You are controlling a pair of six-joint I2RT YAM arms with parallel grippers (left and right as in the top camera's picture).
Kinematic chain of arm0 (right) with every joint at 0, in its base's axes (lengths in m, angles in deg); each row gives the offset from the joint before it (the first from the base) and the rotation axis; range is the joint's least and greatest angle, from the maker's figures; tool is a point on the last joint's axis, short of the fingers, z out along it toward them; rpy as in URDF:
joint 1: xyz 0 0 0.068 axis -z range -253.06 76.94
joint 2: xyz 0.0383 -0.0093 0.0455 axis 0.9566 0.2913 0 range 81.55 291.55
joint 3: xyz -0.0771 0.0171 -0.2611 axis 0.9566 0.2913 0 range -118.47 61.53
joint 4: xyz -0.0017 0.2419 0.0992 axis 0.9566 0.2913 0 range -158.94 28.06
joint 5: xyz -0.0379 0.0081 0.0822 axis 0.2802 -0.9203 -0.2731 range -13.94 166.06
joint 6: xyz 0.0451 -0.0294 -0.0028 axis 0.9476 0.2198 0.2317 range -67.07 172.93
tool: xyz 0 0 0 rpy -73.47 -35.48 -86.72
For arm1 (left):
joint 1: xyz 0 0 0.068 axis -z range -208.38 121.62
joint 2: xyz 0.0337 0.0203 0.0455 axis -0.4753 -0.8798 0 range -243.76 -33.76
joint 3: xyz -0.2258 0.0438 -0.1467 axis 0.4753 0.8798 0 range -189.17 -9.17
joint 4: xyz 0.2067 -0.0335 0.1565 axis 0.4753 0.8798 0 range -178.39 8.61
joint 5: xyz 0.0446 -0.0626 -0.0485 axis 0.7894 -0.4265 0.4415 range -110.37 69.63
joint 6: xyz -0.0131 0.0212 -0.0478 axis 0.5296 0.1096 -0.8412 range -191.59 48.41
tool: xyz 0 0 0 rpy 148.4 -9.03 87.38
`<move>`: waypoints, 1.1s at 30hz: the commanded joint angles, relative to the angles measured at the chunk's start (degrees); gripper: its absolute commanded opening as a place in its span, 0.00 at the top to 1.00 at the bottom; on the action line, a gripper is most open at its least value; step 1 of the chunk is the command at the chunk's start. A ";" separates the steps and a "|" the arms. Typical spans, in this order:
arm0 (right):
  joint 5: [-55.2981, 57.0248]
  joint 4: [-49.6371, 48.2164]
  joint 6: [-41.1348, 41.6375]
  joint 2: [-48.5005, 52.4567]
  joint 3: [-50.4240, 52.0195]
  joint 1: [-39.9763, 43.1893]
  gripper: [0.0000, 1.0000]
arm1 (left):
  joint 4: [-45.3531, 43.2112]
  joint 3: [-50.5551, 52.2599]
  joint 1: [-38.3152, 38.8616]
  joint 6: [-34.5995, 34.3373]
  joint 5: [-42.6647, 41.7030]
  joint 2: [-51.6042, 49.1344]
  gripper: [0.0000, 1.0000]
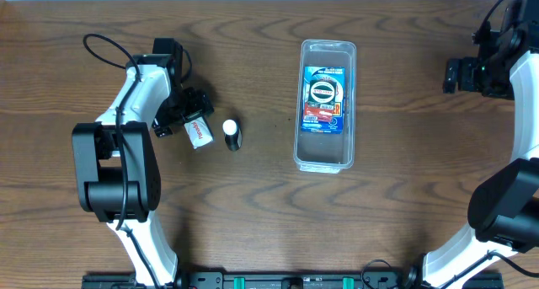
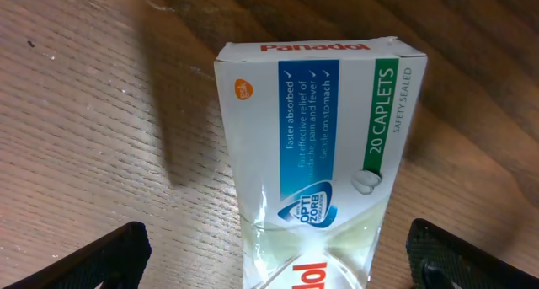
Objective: Pack container
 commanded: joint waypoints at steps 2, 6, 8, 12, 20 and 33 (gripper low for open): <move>-0.20 -0.13 -0.63 0.39 0.00 0.39 0.01 | 0.28 0.66 0.13 -0.09 0.90 -0.76 0.02; -0.22 -0.13 -0.63 0.39 0.00 0.39 0.01 | -0.07 1.40 0.13 -0.09 0.90 -0.76 0.02; -0.20 -0.13 -0.63 0.39 0.00 0.39 0.01 | -0.11 1.57 0.13 -0.09 0.90 -0.76 0.02; -0.20 -0.13 -0.63 0.39 0.00 0.39 0.01 | -0.31 1.81 0.13 -0.07 0.92 -0.76 0.02; -0.20 -0.13 -0.63 0.39 0.00 0.39 0.01 | -1.01 2.21 0.13 -0.09 0.92 -0.76 0.02; -0.22 -0.13 -0.63 0.39 0.00 0.39 0.01 | -2.54 6.25 0.11 -0.07 1.79 -0.79 0.02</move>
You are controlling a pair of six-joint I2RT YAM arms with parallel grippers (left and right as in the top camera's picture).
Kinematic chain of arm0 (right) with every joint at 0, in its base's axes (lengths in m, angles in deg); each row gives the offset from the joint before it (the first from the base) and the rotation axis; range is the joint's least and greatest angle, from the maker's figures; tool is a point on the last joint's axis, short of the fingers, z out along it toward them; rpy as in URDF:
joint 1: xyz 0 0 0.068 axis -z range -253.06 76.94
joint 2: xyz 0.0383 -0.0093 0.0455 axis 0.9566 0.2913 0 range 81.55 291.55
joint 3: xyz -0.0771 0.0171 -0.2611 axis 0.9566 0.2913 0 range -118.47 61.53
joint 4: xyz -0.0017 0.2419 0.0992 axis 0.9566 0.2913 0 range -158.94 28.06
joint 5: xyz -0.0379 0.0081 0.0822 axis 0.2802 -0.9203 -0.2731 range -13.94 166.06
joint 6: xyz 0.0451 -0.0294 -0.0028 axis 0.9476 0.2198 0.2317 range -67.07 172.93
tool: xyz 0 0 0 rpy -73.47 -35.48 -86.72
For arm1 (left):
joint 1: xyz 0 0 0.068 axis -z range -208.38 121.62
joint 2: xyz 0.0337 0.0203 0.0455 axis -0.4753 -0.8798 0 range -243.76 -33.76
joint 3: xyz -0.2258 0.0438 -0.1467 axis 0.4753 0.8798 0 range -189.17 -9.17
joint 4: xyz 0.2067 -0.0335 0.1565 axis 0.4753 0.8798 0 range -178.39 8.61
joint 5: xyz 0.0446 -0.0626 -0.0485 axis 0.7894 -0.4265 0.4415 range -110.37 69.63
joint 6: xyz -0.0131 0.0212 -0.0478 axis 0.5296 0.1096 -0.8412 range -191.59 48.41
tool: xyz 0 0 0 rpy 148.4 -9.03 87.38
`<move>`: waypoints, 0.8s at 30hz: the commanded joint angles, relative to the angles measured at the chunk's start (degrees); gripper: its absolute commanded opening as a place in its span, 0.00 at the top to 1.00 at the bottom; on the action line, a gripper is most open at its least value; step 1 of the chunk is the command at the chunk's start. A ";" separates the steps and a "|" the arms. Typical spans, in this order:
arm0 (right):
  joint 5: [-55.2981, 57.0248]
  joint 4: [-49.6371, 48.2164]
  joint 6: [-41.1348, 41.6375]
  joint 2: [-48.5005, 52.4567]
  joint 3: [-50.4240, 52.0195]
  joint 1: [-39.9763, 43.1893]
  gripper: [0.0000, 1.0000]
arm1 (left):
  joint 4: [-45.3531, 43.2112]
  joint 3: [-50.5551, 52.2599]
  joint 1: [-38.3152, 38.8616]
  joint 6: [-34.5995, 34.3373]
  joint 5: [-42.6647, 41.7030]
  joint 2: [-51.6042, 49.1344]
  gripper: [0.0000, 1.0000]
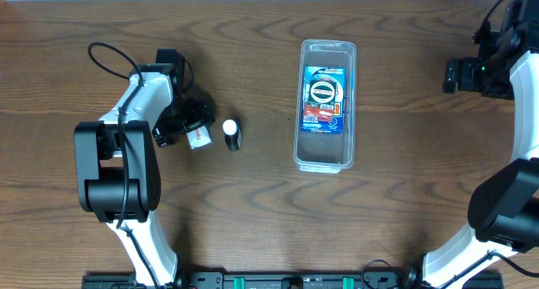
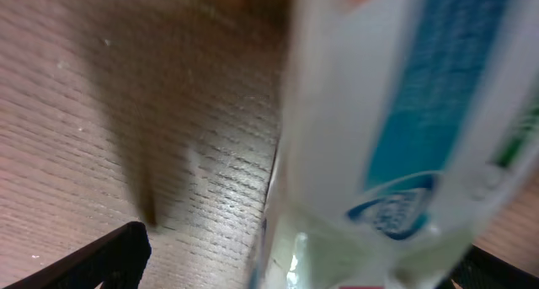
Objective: Pack container
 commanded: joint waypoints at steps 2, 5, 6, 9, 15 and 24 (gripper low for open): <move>-0.22 -0.13 -0.61 0.39 0.00 0.39 0.01 | -0.74 1.31 0.11 -0.09 1.46 -0.79 0.02; -0.20 -0.13 -0.61 0.39 0.00 0.39 0.01 | -1.27 1.40 0.11 -0.09 1.46 -0.79 0.02; -0.20 -0.13 -0.61 0.39 0.00 0.39 0.01 | -1.51 1.40 0.11 -0.07 1.49 -0.79 0.02; -0.22 -0.13 -0.61 0.39 0.00 0.39 0.01 | -2.45 1.40 0.11 -0.04 3.23 -0.79 0.02; -0.22 -0.13 -0.61 0.39 0.00 0.39 0.01 | -4.07 1.40 0.11 2.12 5.31 -0.79 0.02; -0.20 -0.13 -0.61 0.39 0.00 0.39 0.01 | -5.14 1.40 0.11 2.05 5.29 -0.79 0.02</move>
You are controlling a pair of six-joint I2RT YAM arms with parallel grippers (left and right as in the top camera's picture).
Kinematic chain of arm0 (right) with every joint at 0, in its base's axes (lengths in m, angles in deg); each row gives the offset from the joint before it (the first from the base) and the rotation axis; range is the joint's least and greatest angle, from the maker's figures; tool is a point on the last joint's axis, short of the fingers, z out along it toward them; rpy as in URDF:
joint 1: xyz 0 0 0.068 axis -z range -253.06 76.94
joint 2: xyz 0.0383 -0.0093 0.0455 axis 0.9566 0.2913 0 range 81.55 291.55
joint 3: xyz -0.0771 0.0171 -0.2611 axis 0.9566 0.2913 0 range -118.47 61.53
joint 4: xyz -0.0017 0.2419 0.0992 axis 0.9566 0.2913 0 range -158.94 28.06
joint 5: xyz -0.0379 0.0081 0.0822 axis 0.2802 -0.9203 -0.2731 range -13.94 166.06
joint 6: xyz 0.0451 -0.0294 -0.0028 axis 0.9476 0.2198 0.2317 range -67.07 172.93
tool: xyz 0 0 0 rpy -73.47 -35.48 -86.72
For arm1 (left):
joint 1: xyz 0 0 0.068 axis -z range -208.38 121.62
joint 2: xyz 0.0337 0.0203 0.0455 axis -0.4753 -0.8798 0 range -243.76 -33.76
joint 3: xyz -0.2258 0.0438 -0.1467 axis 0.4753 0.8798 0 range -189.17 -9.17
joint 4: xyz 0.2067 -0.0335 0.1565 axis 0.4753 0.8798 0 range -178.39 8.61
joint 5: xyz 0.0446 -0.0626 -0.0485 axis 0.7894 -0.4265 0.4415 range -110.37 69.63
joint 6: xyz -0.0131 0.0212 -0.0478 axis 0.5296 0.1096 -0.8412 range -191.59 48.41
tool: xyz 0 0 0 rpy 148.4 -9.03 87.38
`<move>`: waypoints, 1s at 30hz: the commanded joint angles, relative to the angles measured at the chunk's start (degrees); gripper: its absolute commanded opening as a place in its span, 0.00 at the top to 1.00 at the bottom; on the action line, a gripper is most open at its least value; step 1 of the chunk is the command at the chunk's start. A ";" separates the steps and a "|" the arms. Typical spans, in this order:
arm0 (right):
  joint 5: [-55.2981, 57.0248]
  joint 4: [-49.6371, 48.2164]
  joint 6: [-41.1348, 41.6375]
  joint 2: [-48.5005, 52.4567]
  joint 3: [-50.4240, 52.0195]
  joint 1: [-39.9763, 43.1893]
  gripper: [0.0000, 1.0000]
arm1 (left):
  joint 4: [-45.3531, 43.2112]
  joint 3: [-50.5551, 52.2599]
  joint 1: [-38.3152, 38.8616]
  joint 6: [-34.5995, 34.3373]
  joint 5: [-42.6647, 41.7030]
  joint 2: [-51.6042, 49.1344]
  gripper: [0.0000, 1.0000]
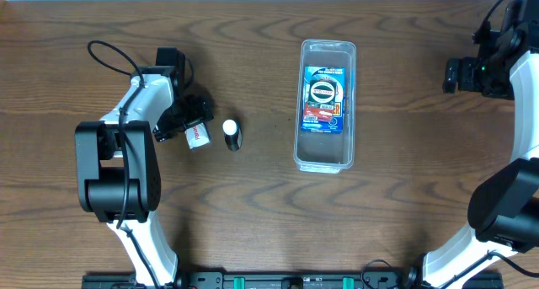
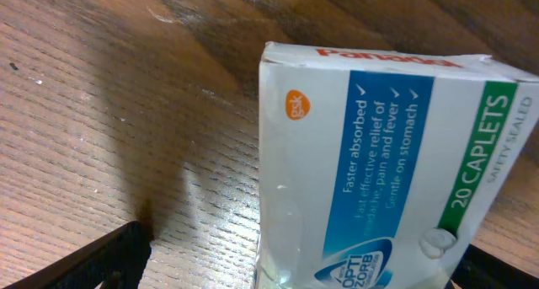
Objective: Pack container
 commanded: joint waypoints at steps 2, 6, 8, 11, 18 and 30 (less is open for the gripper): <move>-0.20 -0.13 -0.63 0.39 0.00 0.39 0.01 | 0.24 0.85 0.00 0.94 2.58 -0.81 0.02; -0.20 -0.13 -0.63 0.39 0.00 0.39 0.01 | 0.61 0.85 0.00 0.90 2.54 -0.81 0.02; -0.22 -0.13 -0.63 0.39 0.00 0.39 0.01 | 0.70 0.90 0.00 0.87 2.54 -0.81 0.02; -0.22 -0.13 -0.63 0.39 0.00 0.39 0.01 | 1.05 0.90 0.00 0.90 2.34 -0.81 0.02; -0.20 -0.13 -0.63 0.39 0.00 0.39 0.01 | 1.03 0.90 0.00 0.92 2.12 -0.81 0.41; -0.20 -0.13 -0.63 0.39 0.00 0.22 0.01 | 1.70 0.87 0.00 0.94 1.92 -0.66 0.50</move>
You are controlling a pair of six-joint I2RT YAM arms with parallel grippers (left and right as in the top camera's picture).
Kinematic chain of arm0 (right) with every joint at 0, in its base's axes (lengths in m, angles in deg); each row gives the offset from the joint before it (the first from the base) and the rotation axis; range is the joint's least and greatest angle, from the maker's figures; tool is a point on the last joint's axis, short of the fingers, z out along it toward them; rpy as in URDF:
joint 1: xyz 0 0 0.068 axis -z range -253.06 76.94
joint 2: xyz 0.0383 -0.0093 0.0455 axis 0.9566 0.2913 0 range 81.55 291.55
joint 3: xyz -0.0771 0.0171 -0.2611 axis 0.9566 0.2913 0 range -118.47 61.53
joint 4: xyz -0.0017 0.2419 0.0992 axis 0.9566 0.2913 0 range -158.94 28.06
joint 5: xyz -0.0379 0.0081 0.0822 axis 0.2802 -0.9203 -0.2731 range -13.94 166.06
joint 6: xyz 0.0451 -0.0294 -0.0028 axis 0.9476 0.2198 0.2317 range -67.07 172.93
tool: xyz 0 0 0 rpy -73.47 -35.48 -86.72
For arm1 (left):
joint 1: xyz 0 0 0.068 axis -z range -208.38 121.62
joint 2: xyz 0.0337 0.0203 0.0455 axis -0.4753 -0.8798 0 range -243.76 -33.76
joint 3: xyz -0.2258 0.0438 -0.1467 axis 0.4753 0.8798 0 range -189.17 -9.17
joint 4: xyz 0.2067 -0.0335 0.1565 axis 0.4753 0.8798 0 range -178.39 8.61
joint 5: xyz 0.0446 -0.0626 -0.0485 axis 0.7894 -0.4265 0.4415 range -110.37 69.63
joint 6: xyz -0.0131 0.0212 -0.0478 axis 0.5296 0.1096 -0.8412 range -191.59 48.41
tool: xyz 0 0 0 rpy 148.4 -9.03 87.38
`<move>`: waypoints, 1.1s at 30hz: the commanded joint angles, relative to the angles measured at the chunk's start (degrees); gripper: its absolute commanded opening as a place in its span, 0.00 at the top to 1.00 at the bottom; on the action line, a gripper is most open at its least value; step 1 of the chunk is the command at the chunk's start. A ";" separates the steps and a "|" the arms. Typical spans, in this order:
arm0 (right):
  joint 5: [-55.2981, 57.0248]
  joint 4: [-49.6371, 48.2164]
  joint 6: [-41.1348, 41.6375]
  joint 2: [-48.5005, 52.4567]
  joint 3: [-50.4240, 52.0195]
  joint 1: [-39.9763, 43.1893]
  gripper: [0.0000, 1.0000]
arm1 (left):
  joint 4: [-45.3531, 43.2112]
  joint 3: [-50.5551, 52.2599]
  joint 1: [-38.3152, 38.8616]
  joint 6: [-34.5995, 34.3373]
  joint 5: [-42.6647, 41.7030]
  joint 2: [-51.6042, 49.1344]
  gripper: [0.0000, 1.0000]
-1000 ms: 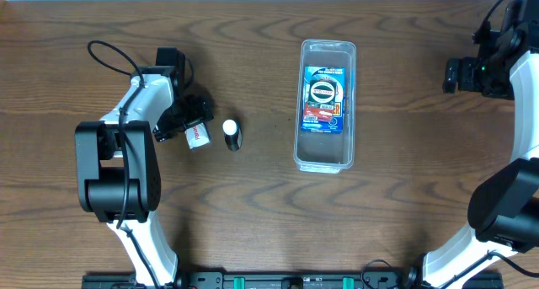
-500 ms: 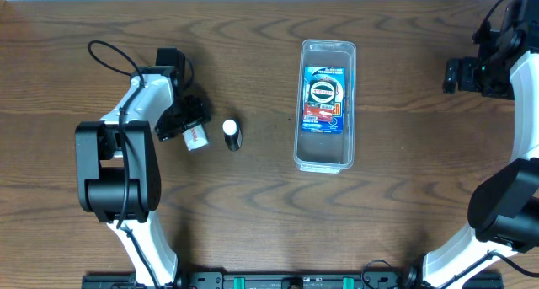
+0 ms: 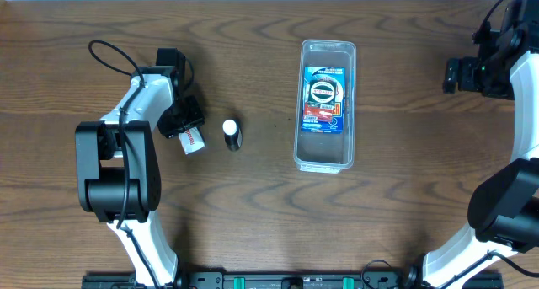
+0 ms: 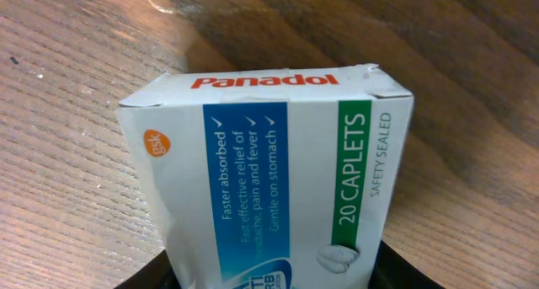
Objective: Pack container
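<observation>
The white, blue and green Panadol box point(image 4: 278, 188) lies on the wooden table point(image 3: 253, 205), left of centre, and shows as a small white and red box point(image 3: 193, 141) from overhead. My left gripper point(image 4: 269, 279) is shut on it, a black finger point(image 4: 156, 276) pressing each long side. From overhead, the left gripper point(image 3: 184, 125) sits at the box's upper end. The clear plastic container point(image 3: 327, 158) stands right of centre with a blue and red packet point(image 3: 323, 99) in it. My right gripper point(image 3: 455, 74) hangs at the far right edge, its jaws too small to read.
A small dark bottle with a white cap point(image 3: 232, 134) lies just right of the Panadol box. The left arm's black cable point(image 3: 105, 49) loops over the table at the upper left. The near half of the container holds nothing.
My left fingers stood wide apart on either side of the Panadol box; now they press against its sides. The box has turned slightly and sits a little lower left. The right arm has not moved.
My left gripper was open over the Panadol box lying beside the small bottle. Then it stood closer in, the box blurred in the wrist view. It was still open around the box a second ago, and is now shut on it.
</observation>
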 commanded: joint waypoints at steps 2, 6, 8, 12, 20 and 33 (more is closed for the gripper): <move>-0.22 -0.13 -0.63 0.39 0.00 0.24 0.01 | 1.11 0.83 -0.04 0.07 1.73 -0.52 0.50; -0.22 -0.13 -0.63 0.39 0.00 0.46 0.01 | 2.89 -0.87 -0.04 0.07 1.73 -0.24 0.50; -0.22 -0.11 -0.63 0.39 0.00 0.37 0.01 | 4.66 -2.58 -0.04 0.07 1.73 0.22 0.50; -0.22 -0.13 -0.63 0.39 0.00 0.39 0.01 | 7.78 -5.49 -0.04 0.07 1.73 1.90 0.50; -0.20 -0.13 -0.63 0.39 0.00 0.44 0.01 | 11.52 -9.18 0.04 0.07 1.33 12.22 0.50; -0.22 -0.13 -0.63 0.39 0.00 0.44 0.01 | 8.98 -11.43 17.44 -3.26 1.38 38.49 0.50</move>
